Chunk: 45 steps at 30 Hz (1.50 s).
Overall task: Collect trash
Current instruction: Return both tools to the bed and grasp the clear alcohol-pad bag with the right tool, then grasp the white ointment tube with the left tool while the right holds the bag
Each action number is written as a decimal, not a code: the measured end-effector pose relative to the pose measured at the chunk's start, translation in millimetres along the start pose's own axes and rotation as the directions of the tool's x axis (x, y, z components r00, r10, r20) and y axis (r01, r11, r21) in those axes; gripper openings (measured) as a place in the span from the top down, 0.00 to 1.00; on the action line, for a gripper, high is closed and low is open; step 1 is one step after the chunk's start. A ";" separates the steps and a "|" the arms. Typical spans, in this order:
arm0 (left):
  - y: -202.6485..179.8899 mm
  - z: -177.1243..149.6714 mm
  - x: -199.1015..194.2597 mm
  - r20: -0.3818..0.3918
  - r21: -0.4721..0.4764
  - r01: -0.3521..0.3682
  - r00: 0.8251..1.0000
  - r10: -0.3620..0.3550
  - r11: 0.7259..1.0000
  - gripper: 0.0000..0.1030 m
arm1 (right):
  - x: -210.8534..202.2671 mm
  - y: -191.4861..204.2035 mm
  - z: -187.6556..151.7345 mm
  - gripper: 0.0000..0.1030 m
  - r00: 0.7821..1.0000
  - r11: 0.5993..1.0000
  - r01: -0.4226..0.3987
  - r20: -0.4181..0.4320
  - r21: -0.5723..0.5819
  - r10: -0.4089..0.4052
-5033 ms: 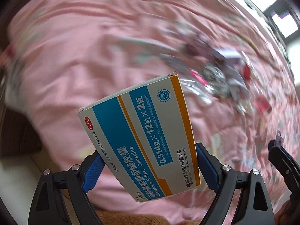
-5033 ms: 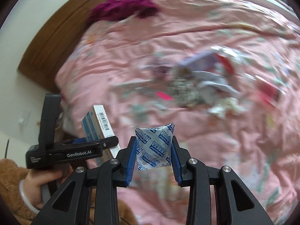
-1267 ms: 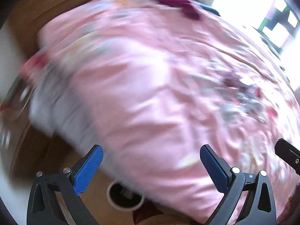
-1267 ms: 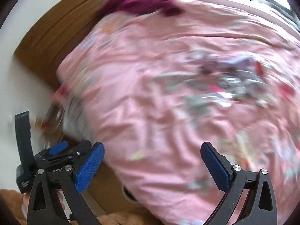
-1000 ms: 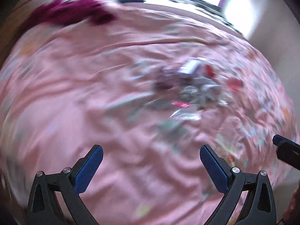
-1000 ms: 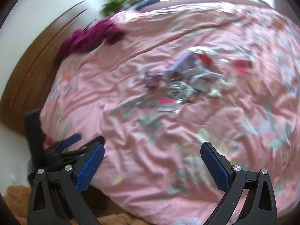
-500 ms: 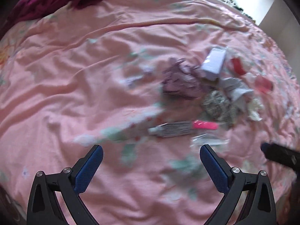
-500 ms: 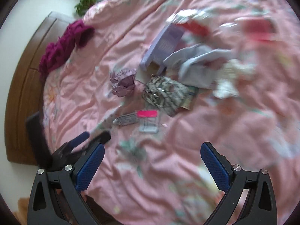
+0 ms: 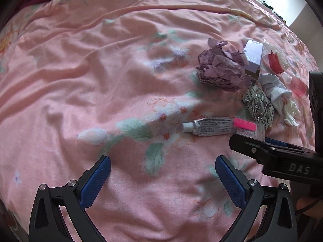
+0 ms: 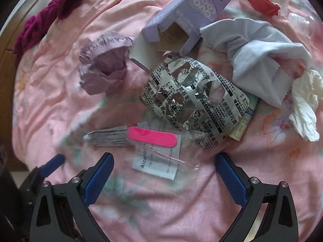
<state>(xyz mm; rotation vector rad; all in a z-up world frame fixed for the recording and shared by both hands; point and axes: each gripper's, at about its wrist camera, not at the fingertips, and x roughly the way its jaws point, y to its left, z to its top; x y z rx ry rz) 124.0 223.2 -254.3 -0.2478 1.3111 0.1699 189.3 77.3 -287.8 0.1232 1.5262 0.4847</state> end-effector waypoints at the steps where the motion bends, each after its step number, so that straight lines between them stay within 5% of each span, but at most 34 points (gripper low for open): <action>1: 1.0 -1.8 0.6 -0.001 -0.003 0.005 1.000 -0.005 1.000 0.00 | -0.2 2.3 -1.1 0.14 1.000 1.000 0.025 0.011 -0.012 -0.024; 4: -0.3 -5.5 2.8 -0.007 0.003 0.014 1.000 -0.014 1.000 0.00 | -7.4 3.2 -6.3 0.44 0.998 0.998 0.053 0.045 -0.038 -0.051; 9: -8.7 -8.6 2.2 0.005 0.042 0.027 1.000 -0.028 0.999 0.00 | -30.1 -12.6 -16.7 0.63 0.997 0.999 0.008 0.077 -0.042 -0.005; 14: -16.1 -5.6 3.5 0.005 0.064 0.046 0.999 -0.046 0.997 0.00 | -32.9 -9.9 -19.3 0.64 0.995 0.993 -0.085 0.052 -0.081 0.090; 16: -15.6 -4.8 3.2 0.006 0.058 0.045 0.999 -0.046 0.997 0.00 | -24.0 -14.0 -13.6 0.39 0.995 0.995 -0.087 0.038 -0.040 0.088; 19: -13.3 -5.6 3.2 0.004 0.046 0.053 0.999 -0.053 0.998 0.00 | -14.9 -12.9 -7.5 0.22 0.995 0.995 -0.102 0.016 -0.003 0.102; 23: -8.1 -12.1 5.3 -0.011 0.048 0.036 0.999 -0.035 0.998 0.00 | 4.4 28.5 -3.9 0.05 0.999 0.991 0.043 -0.026 -0.130 -0.047; 26: -3.9 -18.0 6.2 -0.009 0.046 0.027 1.000 -0.026 0.999 0.00 | 13.4 39.9 -7.1 0.11 0.990 0.973 0.134 -0.027 -0.186 -0.141; 28: 1.4 -20.1 2.2 0.006 0.025 0.044 0.999 -0.044 0.999 0.00 | 10.3 35.4 -7.2 0.33 0.991 0.979 0.129 -0.017 -0.159 -0.134; 31: 6.2 -21.6 -1.7 0.021 0.015 0.037 0.999 -0.038 0.999 0.00 | -1.8 17.4 -5.9 0.49 0.997 0.988 0.068 -0.016 -0.138 -0.071; 45: -27.4 -6.0 -5.3 0.035 0.104 0.088 0.995 -0.092 0.991 0.00 | -61.9 -23.2 -14.9 0.55 0.996 0.993 -0.067 0.052 -0.102 0.073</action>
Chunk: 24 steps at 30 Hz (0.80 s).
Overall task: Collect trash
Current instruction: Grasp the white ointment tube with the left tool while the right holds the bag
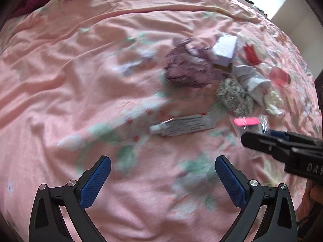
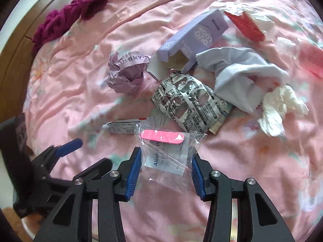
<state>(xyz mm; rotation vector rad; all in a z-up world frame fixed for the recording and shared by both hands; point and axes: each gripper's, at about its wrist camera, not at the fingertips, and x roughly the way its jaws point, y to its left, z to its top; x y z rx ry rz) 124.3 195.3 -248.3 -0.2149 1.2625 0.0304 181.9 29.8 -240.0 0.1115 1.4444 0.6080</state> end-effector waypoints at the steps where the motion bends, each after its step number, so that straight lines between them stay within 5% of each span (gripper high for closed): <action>1: -5.5 5.0 1.0 0.000 0.011 0.007 1.000 -0.007 1.000 0.00 | -1.3 0.6 0.5 0.55 1.000 1.000 -0.007 0.004 0.005 0.007; 10: -40.0 42.1 38.2 -0.045 0.158 0.076 0.997 -0.070 0.985 0.02 | -24.6 -26.4 -12.7 0.55 0.997 0.995 -0.070 0.025 0.077 0.069; 17: -51.8 43.8 60.9 -0.086 0.294 -0.001 0.996 0.027 0.956 0.36 | -30.7 -40.2 -15.8 0.55 0.992 0.985 -0.121 0.043 0.120 0.117; 24: -79.8 45.5 61.0 -0.044 0.454 -0.112 0.988 0.147 0.884 0.34 | -30.5 -48.2 -18.1 0.55 0.984 0.970 -0.176 0.065 0.168 0.168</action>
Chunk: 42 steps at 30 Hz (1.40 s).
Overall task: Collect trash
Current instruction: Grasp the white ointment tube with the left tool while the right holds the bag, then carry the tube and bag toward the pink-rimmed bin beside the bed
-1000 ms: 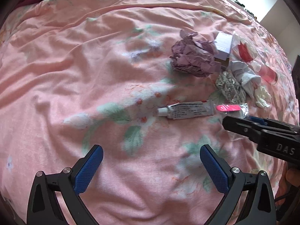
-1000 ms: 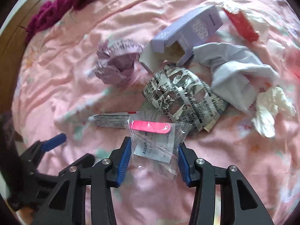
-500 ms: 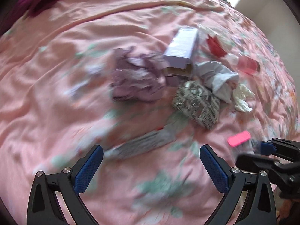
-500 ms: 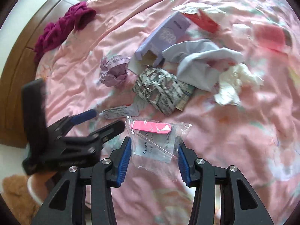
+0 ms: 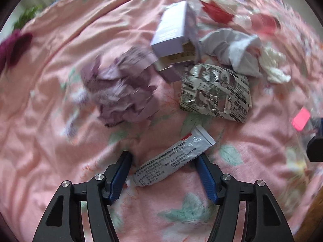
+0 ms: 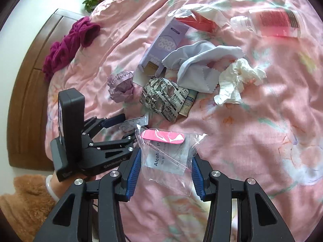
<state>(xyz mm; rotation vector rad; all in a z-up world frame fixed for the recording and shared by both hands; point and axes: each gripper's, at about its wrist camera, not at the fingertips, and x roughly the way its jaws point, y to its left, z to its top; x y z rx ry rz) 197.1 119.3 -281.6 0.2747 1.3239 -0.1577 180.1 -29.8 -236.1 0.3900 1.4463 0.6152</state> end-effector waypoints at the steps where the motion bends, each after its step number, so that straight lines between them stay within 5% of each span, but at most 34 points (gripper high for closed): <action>1: -6.5 3.0 0.5 -0.003 0.036 -0.019 1.000 0.019 0.999 0.34 | -1.3 -2.8 -0.7 0.55 1.000 1.000 -0.007 0.002 0.007 0.007; 4: -11.0 11.3 7.9 -0.031 0.028 0.045 0.999 -0.044 0.999 0.41 | -1.9 -4.7 -2.3 0.55 1.000 1.000 -0.021 0.006 0.020 0.021; 6: -4.5 16.4 13.7 -0.051 -0.041 0.084 0.995 -0.087 0.996 0.64 | -2.1 -5.0 -2.6 0.55 1.000 0.999 -0.024 0.006 0.021 0.024; 8: 1.2 19.3 13.0 -0.050 -0.077 0.094 0.994 -0.098 0.993 0.75 | -2.6 -4.5 -1.9 0.55 1.000 0.999 -0.025 0.005 0.020 0.025; 13: 14.3 18.7 2.4 -0.040 -0.157 0.137 0.989 -0.145 0.978 0.83 | -4.1 -2.7 -0.6 0.55 0.999 0.999 -0.032 0.004 0.015 0.032; 14: 19.7 12.8 -0.3 -0.032 -0.199 0.160 0.985 -0.169 0.967 0.93 | -4.1 -1.8 -0.4 0.55 0.999 0.999 -0.034 0.004 0.012 0.034; 18: 43.0 0.8 -13.9 0.041 -0.346 0.239 0.970 -0.240 0.907 0.94 | -4.0 2.0 -1.1 0.55 0.999 0.999 -0.041 0.000 -0.002 0.041; 23: 47.9 -5.3 -10.0 0.038 -0.382 0.241 0.969 -0.245 0.892 0.94 | -2.2 2.2 -3.3 0.55 0.999 0.999 -0.046 -0.006 0.000 0.046; 30: 61.3 -37.3 -45.4 0.141 -0.488 0.306 0.952 -0.273 0.817 0.94 | -2.3 6.9 -4.1 0.55 0.999 0.999 -0.047 -0.018 -0.027 0.047; 42: 85.4 -77.5 -72.6 0.199 -0.585 0.313 0.950 -0.241 0.749 0.94 | 1.6 34.2 -7.6 0.55 0.997 0.992 -0.068 -0.033 -0.103 0.065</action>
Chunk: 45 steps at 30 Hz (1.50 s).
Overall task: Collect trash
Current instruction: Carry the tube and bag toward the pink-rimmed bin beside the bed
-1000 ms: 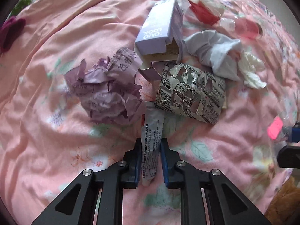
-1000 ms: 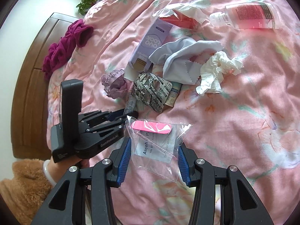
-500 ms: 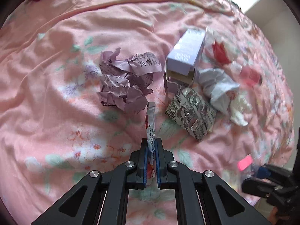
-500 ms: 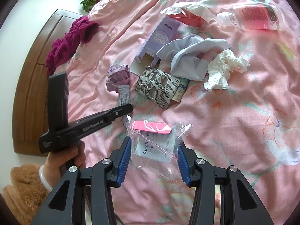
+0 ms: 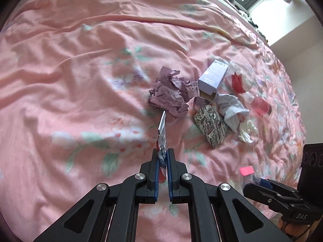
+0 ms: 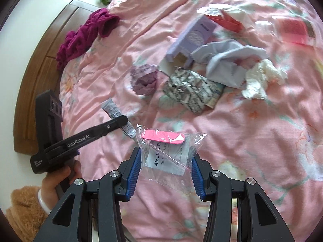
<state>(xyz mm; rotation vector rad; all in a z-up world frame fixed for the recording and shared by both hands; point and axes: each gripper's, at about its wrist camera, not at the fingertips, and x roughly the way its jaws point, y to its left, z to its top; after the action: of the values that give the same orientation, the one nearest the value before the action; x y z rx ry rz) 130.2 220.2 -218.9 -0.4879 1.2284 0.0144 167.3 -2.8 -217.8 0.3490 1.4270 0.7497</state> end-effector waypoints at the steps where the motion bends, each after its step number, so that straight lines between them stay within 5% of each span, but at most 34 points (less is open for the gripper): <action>1: 3.2 -4.1 -5.5 0.010 -0.016 0.004 1.000 -0.004 1.000 0.94 | 0.6 3.1 -0.1 0.55 1.000 1.000 -0.004 -0.005 -0.009 0.004; 9: 45.5 -62.2 -55.1 0.065 -0.172 -0.063 0.995 0.075 0.983 0.94 | 19.4 64.9 -10.8 0.55 0.994 0.983 -0.071 -0.090 -0.168 0.056; 15: 101.4 -139.6 -108.7 0.066 -0.375 -0.141 0.982 0.178 0.916 0.94 | 46.4 134.8 -47.4 0.55 0.969 0.932 -0.178 -0.220 -0.315 0.110; 23: 157.5 -261.3 -146.8 0.007 -0.555 -0.197 0.970 0.242 0.808 0.94 | 78.4 213.4 -130.3 0.55 0.901 0.829 -0.308 -0.424 -0.467 0.096; 34: 176.9 -422.4 -81.0 -0.101 -0.770 -0.186 0.980 0.172 0.610 0.94 | 114.3 244.5 -232.2 0.55 0.775 0.693 -0.438 -0.631 -0.572 -0.031; 36: 178.7 -439.9 -61.7 -0.115 -0.787 -0.191 0.980 0.165 0.587 0.94 | 114.6 242.5 -246.2 0.55 0.760 0.677 -0.445 -0.647 -0.586 -0.060; 40: 191.5 -467.7 -33.4 -0.092 -0.857 -0.154 0.985 0.149 0.492 0.94 | 113.6 234.8 -264.3 0.55 0.742 0.651 -0.450 -0.661 -0.611 -0.107; 43: 197.7 -473.2 -14.1 -0.076 -0.870 -0.125 0.990 0.120 0.477 0.94 | 116.7 227.5 -271.6 0.55 0.735 0.648 -0.444 -0.666 -0.619 -0.132; 45: 198.4 -467.7 -1.8 -0.097 -0.859 -0.146 0.988 0.123 0.491 0.94 | 118.7 221.8 -274.7 0.55 0.729 0.655 -0.438 -0.669 -0.617 -0.143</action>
<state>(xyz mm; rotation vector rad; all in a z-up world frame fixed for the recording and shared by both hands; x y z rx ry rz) -343.6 227.8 -402.0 -1.2832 1.2146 0.8221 -158.4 177.5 -206.6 -0.5353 1.5995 1.6706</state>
